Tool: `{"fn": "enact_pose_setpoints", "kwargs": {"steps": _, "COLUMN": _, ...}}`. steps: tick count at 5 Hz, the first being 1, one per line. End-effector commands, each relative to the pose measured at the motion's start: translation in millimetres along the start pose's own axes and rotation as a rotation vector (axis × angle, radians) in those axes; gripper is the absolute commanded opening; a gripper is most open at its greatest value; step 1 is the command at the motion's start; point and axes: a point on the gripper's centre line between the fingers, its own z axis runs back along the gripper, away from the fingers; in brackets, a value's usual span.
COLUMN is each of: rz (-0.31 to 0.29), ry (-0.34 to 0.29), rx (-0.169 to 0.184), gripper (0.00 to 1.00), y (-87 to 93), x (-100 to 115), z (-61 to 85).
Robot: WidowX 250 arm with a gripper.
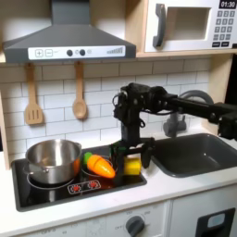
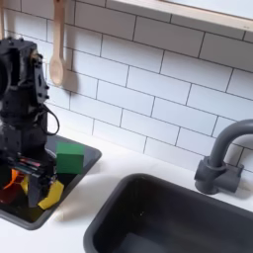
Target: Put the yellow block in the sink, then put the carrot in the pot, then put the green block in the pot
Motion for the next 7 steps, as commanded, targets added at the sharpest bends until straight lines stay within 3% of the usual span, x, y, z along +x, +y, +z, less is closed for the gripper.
{"fn": "enact_pose_setpoints", "kwargs": {"steps": 1, "rz": -0.157, "ry": 0.002, "rx": -0.029, "gripper": 1.0, "y": -6.7, "x": 4.1, "z": -2.3}}
{"fn": "enact_pose_setpoints", "kwargs": {"steps": 2, "rz": -0.134, "ry": 0.011, "rx": -0.009, "gripper": 1.0, "y": -4.2, "x": 2.0, "z": -8.1}}
{"fn": "enact_pose_setpoints", "kwargs": {"steps": 3, "rz": -0.136, "ry": -0.006, "rx": 0.042, "gripper": 1.0, "y": -5.5, "x": 9.3, "z": -6.1}}
{"fn": "enact_pose_setpoints", "kwargs": {"steps": 4, "rz": -0.136, "ry": -0.01, "rx": 0.07, "gripper": 1.0, "y": -7.7, "x": 11.2, "z": -7.0}}
{"fn": "enact_pose_setpoints", "kwargs": {"steps": 7, "rz": -0.139, "ry": -0.014, "rx": 0.067, "gripper": 1.0, "y": -5.1, "x": 11.7, "z": -3.9}}
